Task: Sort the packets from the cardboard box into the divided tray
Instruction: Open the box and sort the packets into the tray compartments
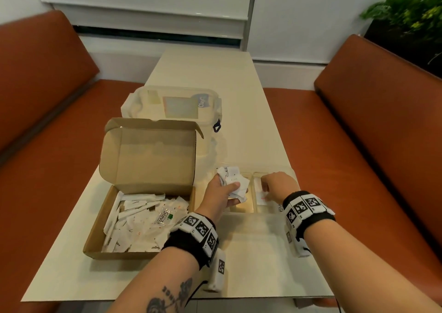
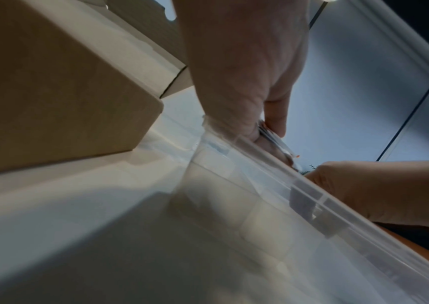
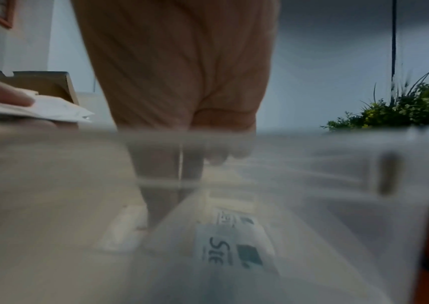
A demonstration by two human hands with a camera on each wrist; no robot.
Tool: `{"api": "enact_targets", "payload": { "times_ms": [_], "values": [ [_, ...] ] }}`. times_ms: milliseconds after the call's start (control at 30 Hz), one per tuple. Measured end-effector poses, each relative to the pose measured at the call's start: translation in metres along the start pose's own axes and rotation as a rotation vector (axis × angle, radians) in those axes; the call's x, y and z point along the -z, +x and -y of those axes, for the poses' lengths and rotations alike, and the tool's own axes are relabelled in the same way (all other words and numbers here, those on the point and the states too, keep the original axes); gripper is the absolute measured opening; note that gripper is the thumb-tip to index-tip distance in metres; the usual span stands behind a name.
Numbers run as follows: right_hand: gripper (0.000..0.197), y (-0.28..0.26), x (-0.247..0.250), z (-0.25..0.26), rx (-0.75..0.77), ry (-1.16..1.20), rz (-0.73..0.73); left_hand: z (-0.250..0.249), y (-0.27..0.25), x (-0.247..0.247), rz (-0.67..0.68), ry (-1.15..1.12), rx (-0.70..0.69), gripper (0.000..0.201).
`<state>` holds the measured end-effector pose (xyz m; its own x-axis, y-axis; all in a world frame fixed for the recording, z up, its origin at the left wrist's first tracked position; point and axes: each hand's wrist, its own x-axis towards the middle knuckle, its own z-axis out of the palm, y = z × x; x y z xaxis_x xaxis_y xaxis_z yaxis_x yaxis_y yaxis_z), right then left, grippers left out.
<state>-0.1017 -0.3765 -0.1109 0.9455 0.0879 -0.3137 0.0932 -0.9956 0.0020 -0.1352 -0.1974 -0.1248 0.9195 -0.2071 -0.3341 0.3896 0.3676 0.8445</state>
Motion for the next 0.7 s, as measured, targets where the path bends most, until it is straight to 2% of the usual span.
{"api": "enact_targets", "payload": {
  "times_ms": [200, 333, 400, 500, 700],
  "values": [
    [0.007, 0.0, -0.006, 0.005, 0.002, -0.028, -0.032, 0.0, 0.002, 0.002, 0.013, 0.009, 0.021, 0.027],
    [0.028, 0.005, -0.012, 0.005, -0.021, -0.039, -0.045, 0.0, 0.001, 0.002, 0.021, 0.027, 0.025, 0.027],
    [0.014, 0.006, -0.012, 0.007, -0.023, -0.047, -0.06, -0.001, 0.0, 0.001, 0.024, 0.036, 0.029, 0.027],
    [0.024, 0.008, -0.015, 0.008, -0.048, -0.043, -0.059, -0.002, 0.0, 0.002, 0.025, 0.04, 0.038, 0.027],
    [0.028, 0.009, -0.014, 0.009, -0.05, -0.03, -0.074, -0.001, 0.0, 0.002, 0.017, 0.061, 0.032, 0.026]
  ]
}}
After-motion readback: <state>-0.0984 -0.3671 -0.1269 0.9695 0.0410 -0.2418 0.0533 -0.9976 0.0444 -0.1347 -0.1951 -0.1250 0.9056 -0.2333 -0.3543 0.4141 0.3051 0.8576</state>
